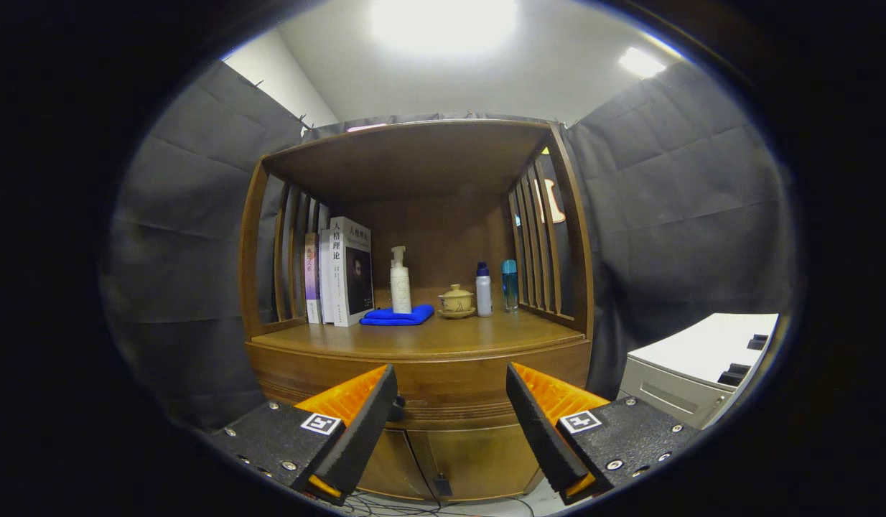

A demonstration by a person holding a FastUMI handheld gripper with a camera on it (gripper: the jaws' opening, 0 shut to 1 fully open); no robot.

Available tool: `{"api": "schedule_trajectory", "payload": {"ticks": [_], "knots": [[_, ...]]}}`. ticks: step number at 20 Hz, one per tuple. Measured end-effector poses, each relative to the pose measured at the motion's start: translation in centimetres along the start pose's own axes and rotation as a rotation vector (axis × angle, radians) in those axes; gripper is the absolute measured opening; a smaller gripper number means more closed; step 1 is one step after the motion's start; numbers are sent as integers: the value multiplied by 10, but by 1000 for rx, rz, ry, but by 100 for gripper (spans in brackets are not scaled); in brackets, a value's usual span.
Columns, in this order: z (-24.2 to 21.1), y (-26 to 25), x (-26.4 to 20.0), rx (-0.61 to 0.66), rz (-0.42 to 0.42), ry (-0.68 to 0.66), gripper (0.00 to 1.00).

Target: Pull open the drawer, take out the items inside it, and place them on the countertop above the cabinet.

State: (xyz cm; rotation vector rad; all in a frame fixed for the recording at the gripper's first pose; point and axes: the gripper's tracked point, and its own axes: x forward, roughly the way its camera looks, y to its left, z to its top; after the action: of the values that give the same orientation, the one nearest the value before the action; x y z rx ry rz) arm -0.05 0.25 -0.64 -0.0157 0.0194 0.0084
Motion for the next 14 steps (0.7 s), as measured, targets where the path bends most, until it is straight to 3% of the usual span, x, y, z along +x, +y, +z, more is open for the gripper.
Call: {"api": "schedule_trajectory", "payload": {"ticks": [14], "knots": [[-18,1,-1,4,12,46,95]]}}
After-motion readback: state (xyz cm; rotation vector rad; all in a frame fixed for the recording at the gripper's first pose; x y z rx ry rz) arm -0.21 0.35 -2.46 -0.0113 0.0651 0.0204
